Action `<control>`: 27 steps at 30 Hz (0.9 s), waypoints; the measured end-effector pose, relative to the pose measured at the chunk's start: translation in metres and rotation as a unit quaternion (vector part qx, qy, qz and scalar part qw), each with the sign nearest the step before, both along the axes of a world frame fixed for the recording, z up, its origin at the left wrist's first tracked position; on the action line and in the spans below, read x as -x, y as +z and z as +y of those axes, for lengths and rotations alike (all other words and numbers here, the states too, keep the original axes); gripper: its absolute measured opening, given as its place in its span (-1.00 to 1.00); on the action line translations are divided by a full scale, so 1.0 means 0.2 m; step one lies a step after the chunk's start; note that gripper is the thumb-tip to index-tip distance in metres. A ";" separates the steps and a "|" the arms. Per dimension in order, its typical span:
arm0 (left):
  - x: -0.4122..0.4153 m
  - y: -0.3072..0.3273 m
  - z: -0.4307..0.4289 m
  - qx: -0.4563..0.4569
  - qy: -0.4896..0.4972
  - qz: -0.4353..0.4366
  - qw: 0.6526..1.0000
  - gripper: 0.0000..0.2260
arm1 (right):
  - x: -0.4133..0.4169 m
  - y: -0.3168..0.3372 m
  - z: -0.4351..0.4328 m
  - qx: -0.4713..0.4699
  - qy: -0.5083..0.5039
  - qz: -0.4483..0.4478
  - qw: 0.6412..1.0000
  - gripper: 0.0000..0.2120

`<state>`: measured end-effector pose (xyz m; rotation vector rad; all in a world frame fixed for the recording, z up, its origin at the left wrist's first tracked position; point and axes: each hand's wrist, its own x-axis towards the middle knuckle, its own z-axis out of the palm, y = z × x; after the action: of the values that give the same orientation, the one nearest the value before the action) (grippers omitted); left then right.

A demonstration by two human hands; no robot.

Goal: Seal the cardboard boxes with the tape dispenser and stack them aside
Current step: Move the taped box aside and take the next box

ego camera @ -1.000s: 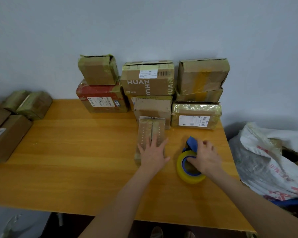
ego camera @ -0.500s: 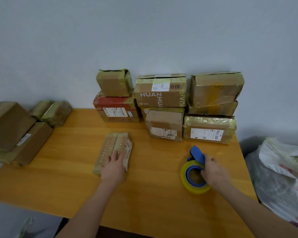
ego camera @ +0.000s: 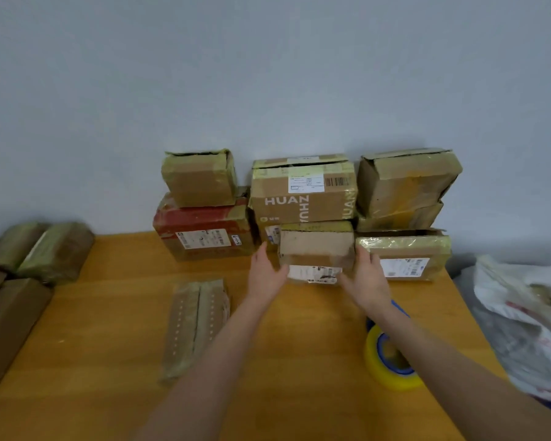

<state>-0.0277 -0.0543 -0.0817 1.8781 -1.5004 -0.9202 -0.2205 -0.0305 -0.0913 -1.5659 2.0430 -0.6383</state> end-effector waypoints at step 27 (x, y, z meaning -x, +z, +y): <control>-0.02 -0.02 0.27 0.038 0.068 -0.075 0.994 -0.16 | 0.09 0.03 0.13 0.053 -0.026 -0.102 0.993 -0.54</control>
<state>-0.0246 -0.0009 -0.0853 2.0025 -1.4512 -0.6650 -0.2377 -0.0039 -0.0858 -1.4424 1.9302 -0.9026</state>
